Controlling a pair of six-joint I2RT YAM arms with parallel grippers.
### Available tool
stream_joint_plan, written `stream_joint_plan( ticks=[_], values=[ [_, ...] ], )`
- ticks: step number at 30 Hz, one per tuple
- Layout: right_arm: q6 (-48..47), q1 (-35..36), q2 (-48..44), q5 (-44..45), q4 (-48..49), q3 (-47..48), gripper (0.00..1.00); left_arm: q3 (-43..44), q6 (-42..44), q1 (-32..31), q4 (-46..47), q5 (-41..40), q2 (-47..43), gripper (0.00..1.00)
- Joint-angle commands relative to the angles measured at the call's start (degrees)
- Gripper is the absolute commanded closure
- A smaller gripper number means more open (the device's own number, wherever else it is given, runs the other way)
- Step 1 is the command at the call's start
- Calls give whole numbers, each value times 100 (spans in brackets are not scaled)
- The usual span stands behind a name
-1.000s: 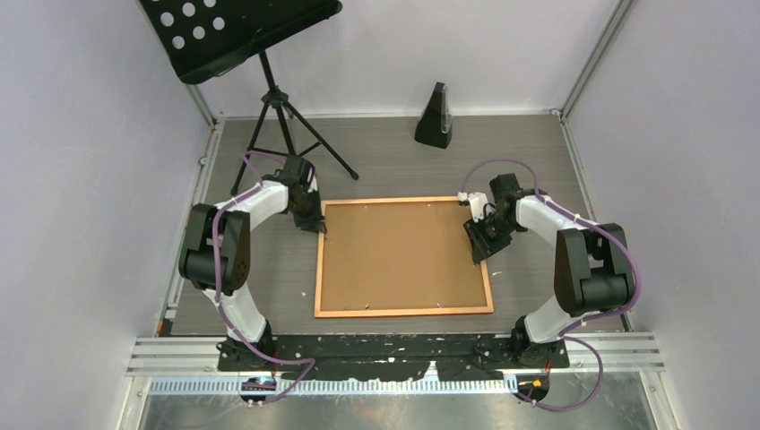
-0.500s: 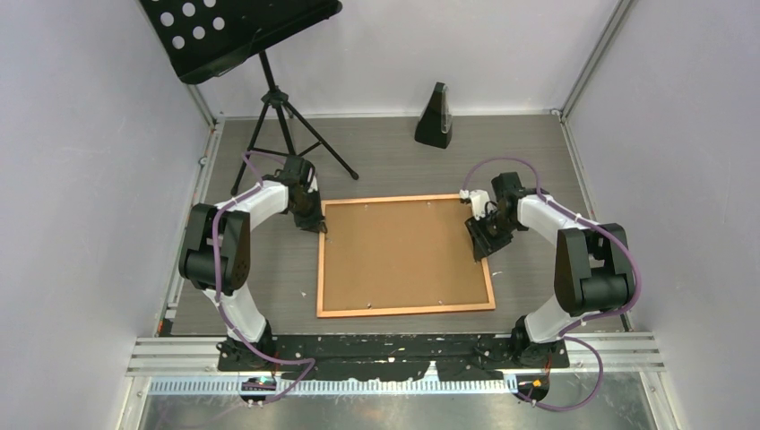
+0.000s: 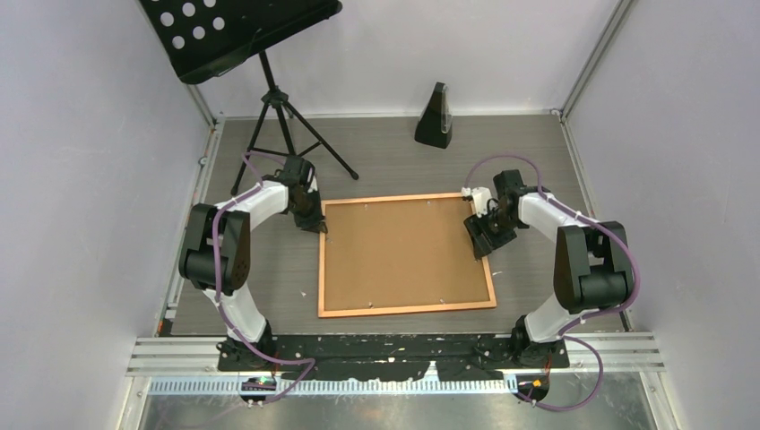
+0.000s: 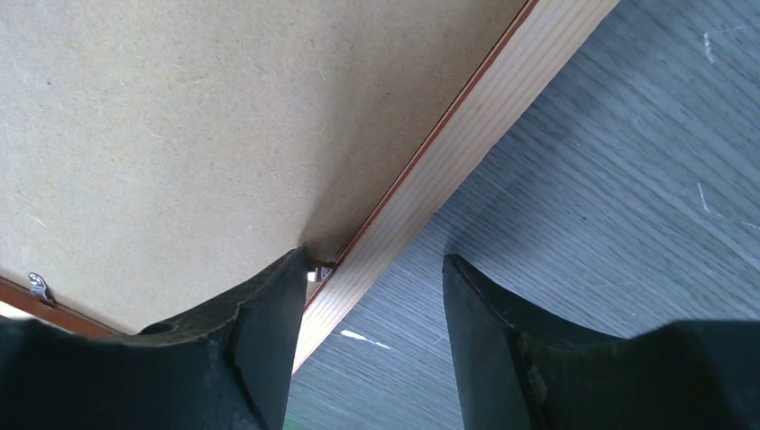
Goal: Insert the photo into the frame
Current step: Install the photo frame at the center of the board, then adjust the photo frame at the center of the board.
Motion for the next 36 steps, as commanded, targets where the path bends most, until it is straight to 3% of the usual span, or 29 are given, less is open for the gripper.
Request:
stream_joint_plan(
  ticks=[1, 36],
  values=[
    [7, -65, 129, 514, 227, 145, 38, -113, -60, 82, 85, -80, 3, 100],
    [259, -417, 233, -628, -222, 590, 46, -132, -42, 82, 140, -47, -53, 100]
  ],
)
